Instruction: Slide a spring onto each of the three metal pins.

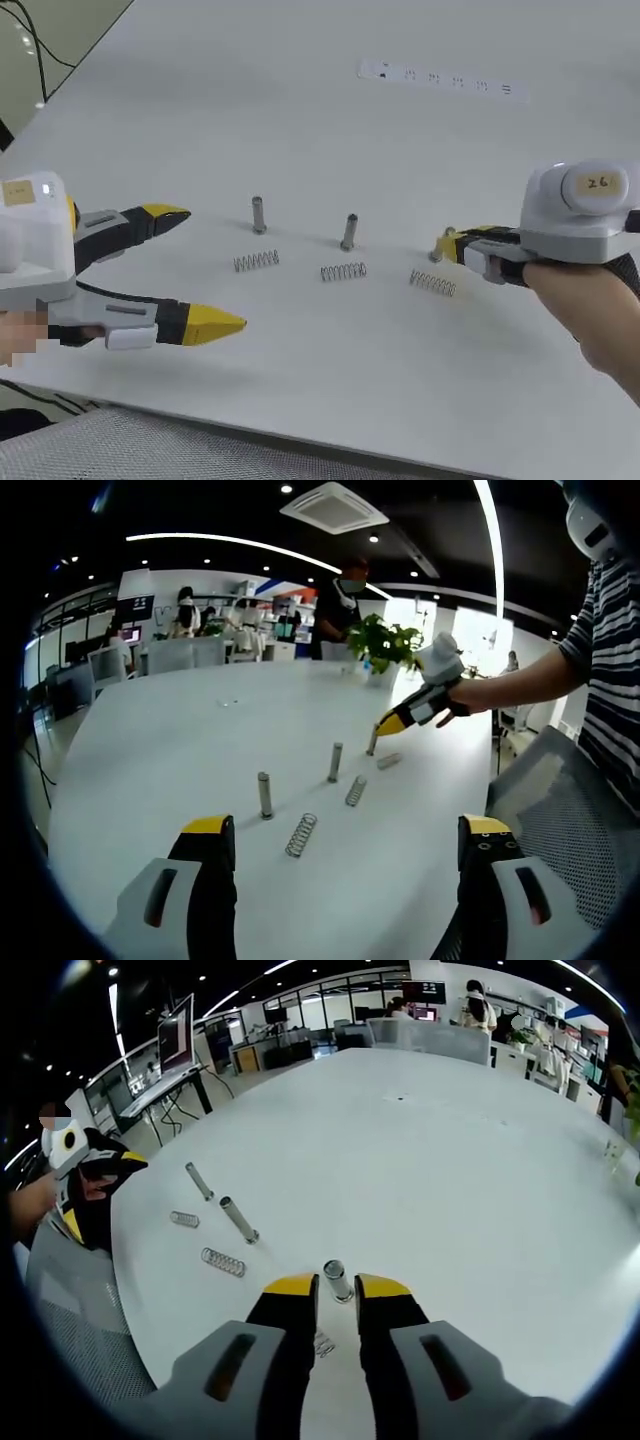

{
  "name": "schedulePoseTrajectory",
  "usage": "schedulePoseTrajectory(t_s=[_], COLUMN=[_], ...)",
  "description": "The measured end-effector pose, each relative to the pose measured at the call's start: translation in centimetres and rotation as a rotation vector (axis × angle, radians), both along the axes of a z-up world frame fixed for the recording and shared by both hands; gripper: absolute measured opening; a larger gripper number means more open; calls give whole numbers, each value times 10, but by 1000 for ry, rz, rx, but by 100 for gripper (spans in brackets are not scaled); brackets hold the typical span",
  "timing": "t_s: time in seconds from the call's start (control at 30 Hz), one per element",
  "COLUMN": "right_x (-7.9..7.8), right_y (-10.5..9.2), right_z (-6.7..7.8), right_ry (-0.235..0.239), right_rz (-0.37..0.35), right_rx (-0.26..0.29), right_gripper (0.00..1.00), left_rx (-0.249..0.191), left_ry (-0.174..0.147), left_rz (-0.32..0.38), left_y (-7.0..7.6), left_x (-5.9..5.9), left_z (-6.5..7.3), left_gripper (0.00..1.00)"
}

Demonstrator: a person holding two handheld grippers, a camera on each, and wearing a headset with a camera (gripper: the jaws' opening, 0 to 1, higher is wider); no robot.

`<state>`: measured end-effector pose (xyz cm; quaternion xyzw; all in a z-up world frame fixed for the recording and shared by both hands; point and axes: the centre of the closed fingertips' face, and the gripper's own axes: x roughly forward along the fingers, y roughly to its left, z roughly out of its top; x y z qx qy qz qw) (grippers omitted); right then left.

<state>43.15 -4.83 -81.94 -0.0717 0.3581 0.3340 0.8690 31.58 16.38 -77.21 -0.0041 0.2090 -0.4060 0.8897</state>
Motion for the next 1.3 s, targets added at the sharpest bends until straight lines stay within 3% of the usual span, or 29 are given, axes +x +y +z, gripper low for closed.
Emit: schedulePoseTrajectory(t_s=[0.53,0.97,1.23,1.3], right_x=[-6,-30,-41,-45], right_y=[-7,-1,3,3], right_z=[8,7,-2,-5], right_ry=[-7,4,5,29], right_rz=[37,226,384,418], right_rx=[16,-16,-123,-138], right_gripper=[21,21,20,19], left_rx=[8,11,16,16], left_ry=[-1,4,6,7], left_rz=[-10,-14,-9,-7], left_y=[0,0,2,3], left_x=[0,-2,-5,-5], left_z=[1,1,1,0], left_gripper=[92,92,92,92])
